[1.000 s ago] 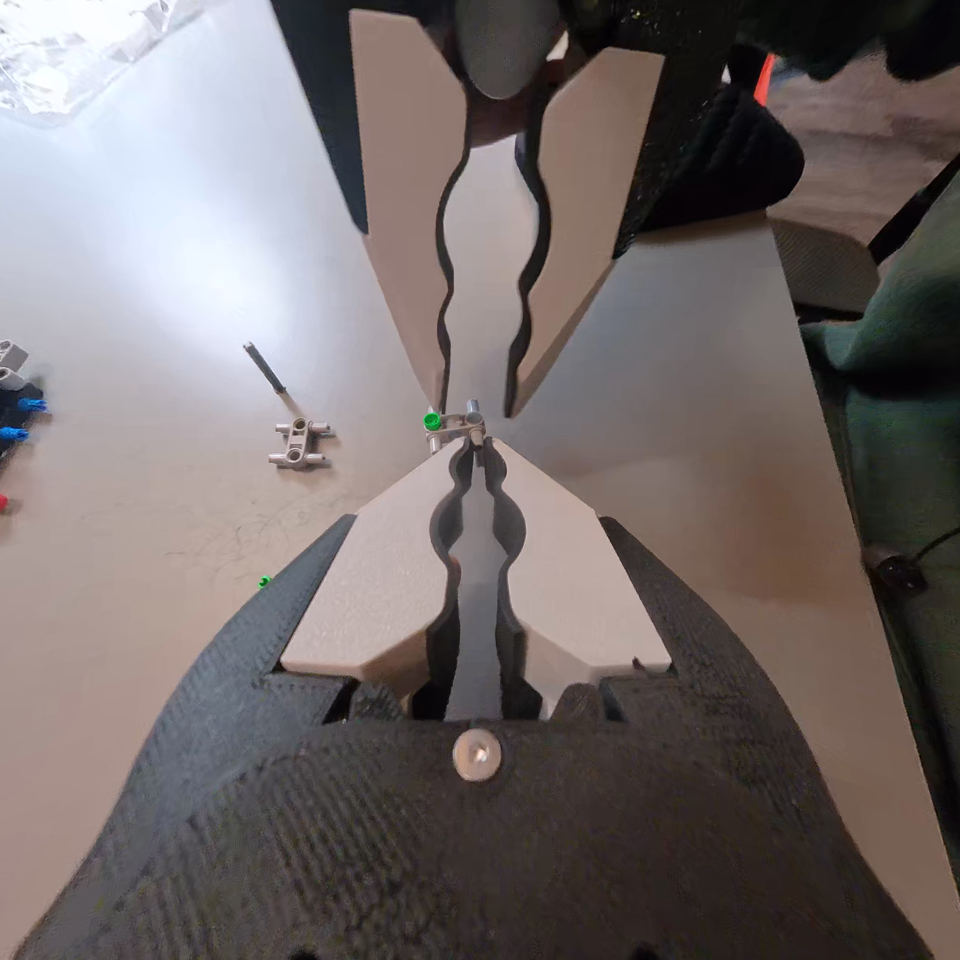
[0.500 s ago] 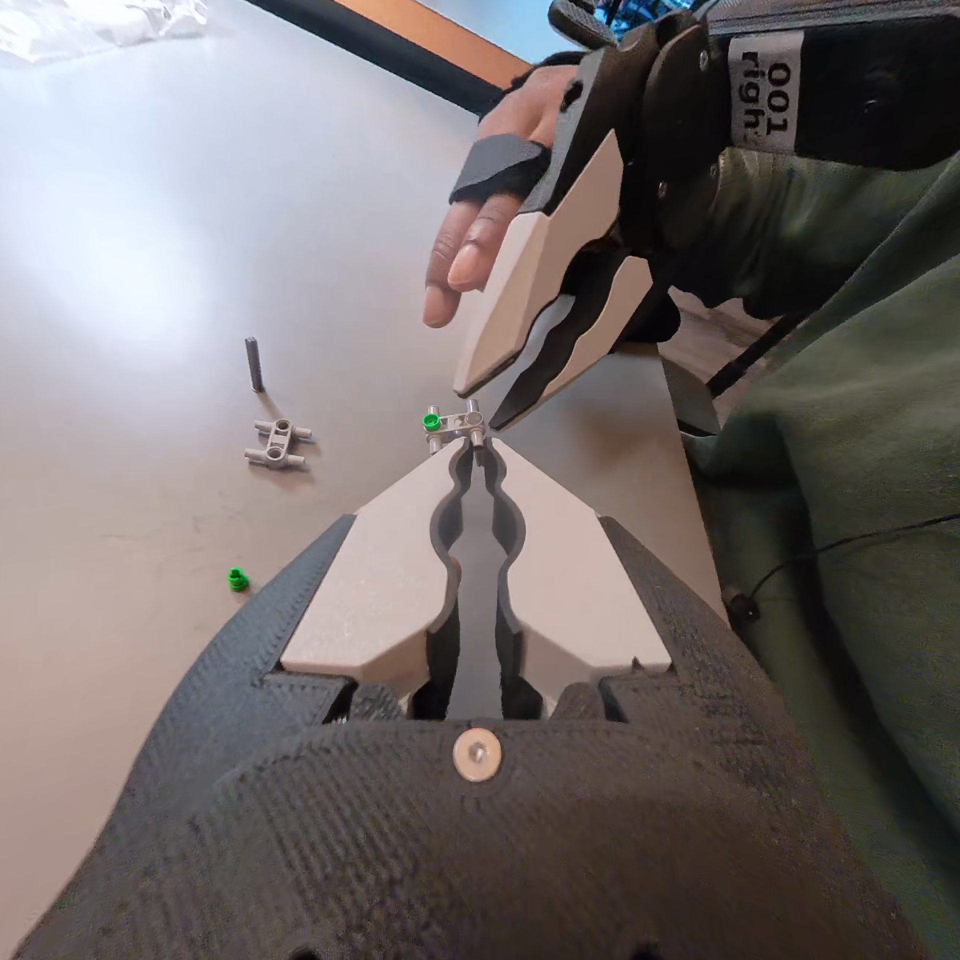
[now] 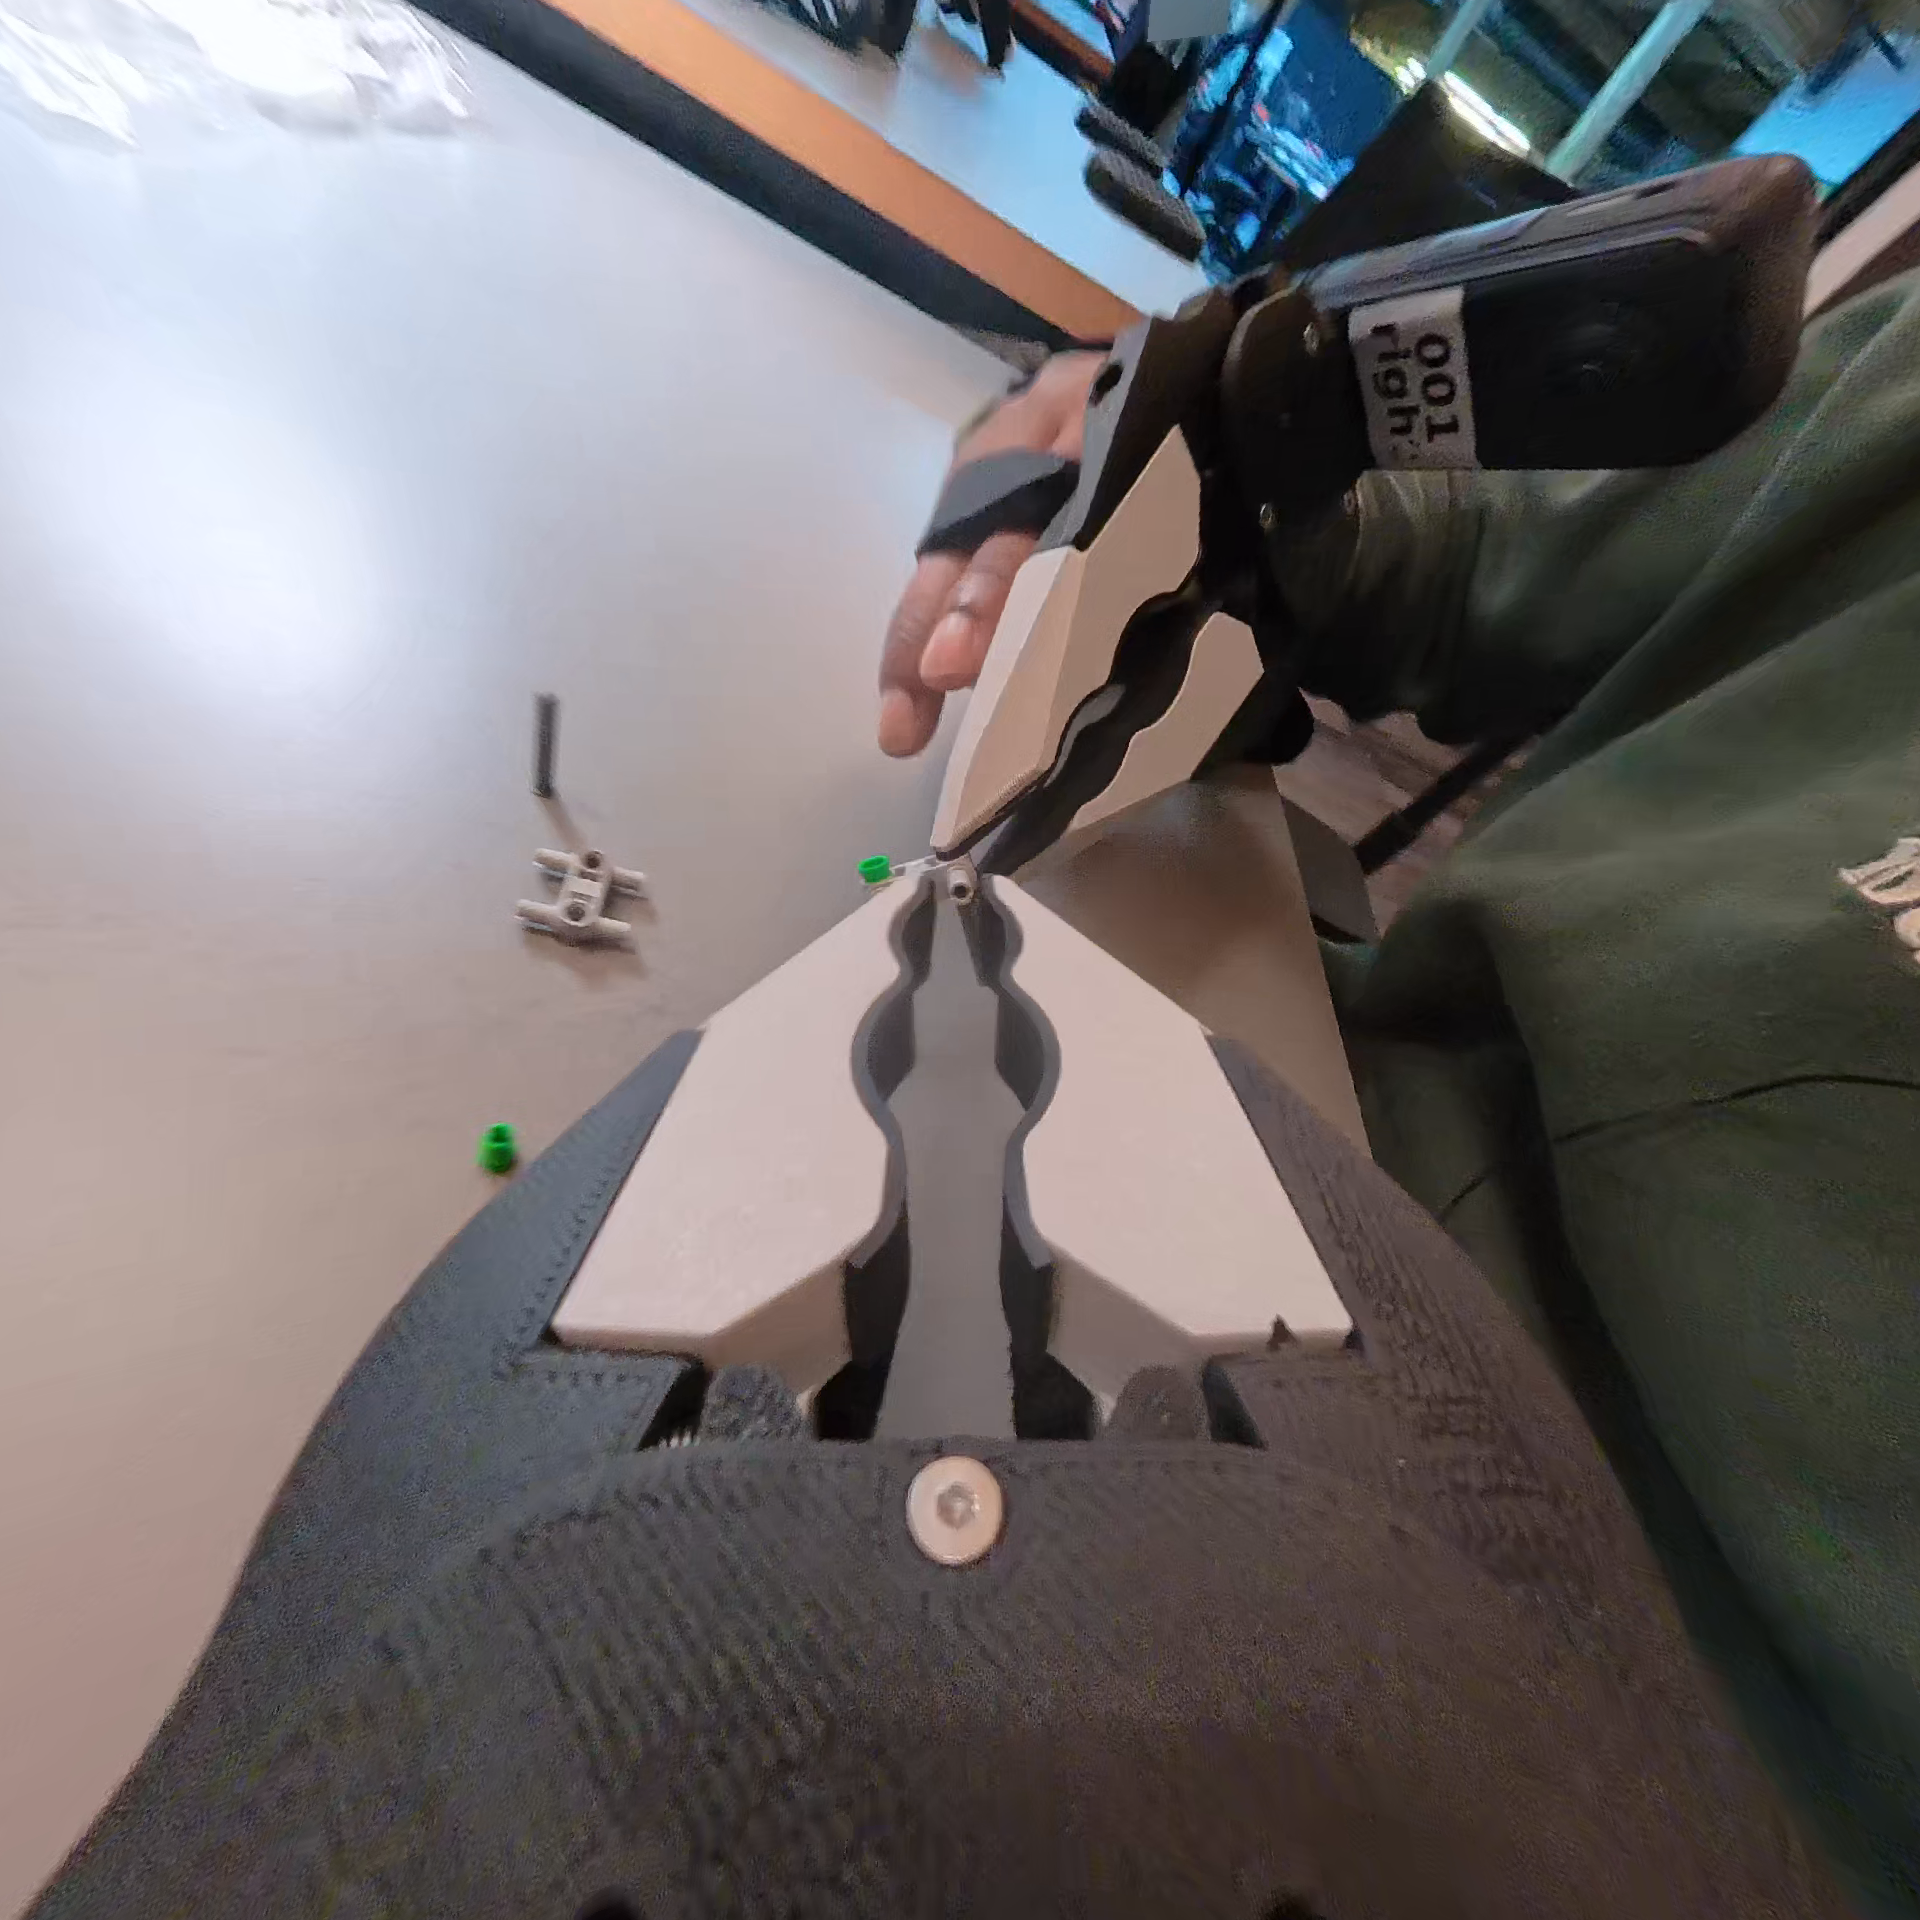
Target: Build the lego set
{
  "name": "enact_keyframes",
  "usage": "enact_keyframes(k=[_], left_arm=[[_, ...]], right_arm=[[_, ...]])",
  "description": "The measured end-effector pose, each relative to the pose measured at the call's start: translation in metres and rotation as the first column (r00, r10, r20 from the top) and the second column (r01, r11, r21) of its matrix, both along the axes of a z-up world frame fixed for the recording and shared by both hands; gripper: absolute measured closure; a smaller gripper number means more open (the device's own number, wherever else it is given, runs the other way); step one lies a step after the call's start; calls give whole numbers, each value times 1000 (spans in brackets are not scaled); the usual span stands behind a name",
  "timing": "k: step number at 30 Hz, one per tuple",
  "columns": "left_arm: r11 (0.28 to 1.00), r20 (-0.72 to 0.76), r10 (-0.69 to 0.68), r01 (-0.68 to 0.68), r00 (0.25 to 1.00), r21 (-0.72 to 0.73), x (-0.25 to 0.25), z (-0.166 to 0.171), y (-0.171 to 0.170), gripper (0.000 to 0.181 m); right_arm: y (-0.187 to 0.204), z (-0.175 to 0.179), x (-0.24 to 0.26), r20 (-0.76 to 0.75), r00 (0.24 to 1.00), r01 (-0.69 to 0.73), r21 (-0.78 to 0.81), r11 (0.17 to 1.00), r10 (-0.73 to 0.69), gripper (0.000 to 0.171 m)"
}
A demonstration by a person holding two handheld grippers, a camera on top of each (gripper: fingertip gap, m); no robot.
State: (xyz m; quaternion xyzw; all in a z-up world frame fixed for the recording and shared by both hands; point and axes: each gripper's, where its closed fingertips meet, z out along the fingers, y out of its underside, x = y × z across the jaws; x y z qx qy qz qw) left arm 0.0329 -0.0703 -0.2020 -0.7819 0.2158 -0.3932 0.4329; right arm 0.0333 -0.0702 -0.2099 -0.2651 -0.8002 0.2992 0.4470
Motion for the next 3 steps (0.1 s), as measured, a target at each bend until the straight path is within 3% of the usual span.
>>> enact_keyframes(k=[3], left_arm=[[995, -91, 80, -75, 993, 59, -25, 2, 5, 165]], right_arm=[[17, 2, -4, 24, 992, 122, -197, 973, -120, 166]])
